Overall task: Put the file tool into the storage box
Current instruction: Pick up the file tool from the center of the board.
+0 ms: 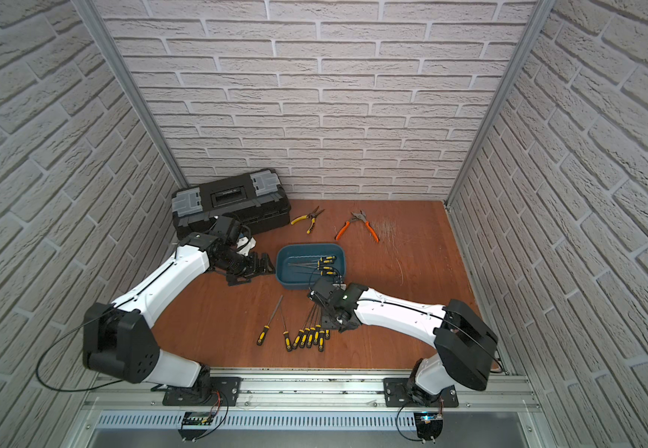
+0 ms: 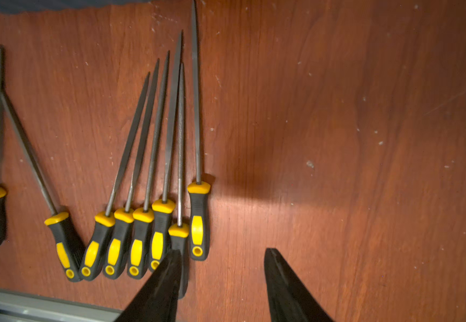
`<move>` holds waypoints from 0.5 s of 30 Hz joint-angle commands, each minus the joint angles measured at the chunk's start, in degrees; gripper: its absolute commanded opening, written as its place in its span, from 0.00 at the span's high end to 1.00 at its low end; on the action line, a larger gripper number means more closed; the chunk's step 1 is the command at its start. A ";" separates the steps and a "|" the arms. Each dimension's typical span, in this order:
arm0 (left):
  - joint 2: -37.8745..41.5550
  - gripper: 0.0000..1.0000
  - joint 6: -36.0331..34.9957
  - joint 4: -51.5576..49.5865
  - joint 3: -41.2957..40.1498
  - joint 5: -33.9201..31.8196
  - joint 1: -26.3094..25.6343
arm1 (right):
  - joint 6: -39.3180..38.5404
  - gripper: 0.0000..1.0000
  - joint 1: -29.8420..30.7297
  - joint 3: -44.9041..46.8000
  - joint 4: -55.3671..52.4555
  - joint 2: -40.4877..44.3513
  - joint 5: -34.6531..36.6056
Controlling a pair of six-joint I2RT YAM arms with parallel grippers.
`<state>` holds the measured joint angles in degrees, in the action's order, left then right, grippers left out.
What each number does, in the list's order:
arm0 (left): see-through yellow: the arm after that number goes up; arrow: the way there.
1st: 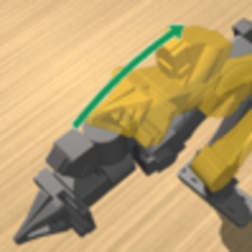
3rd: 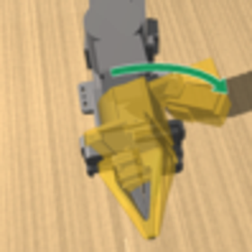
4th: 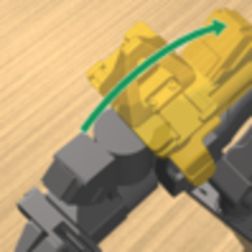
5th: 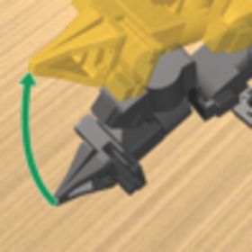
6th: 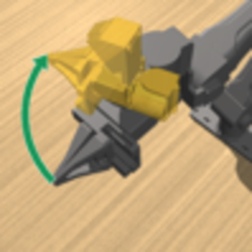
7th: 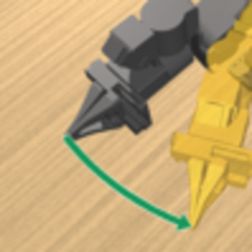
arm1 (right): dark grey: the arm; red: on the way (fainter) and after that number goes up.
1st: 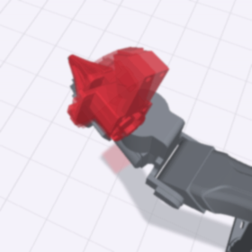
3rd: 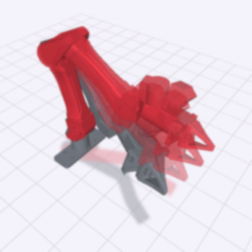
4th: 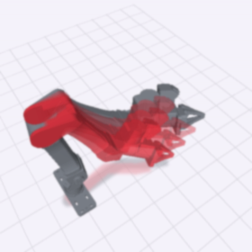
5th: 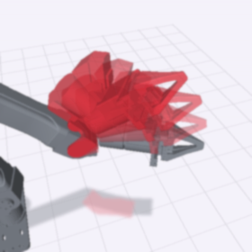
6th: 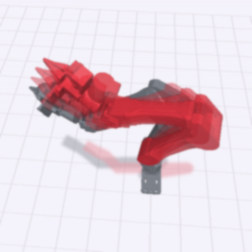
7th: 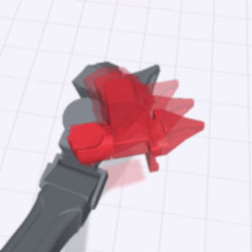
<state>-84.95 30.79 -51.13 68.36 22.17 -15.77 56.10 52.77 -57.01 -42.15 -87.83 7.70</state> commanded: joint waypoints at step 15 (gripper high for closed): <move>-2.33 0.02 -4.95 -4.74 0.06 1.88 -2.23 | -2.14 0.55 0.38 -3.09 0.85 -9.03 0.21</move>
<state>-86.76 26.59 -54.68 68.34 23.51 -17.41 54.52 52.77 -60.77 -42.09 -95.85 7.70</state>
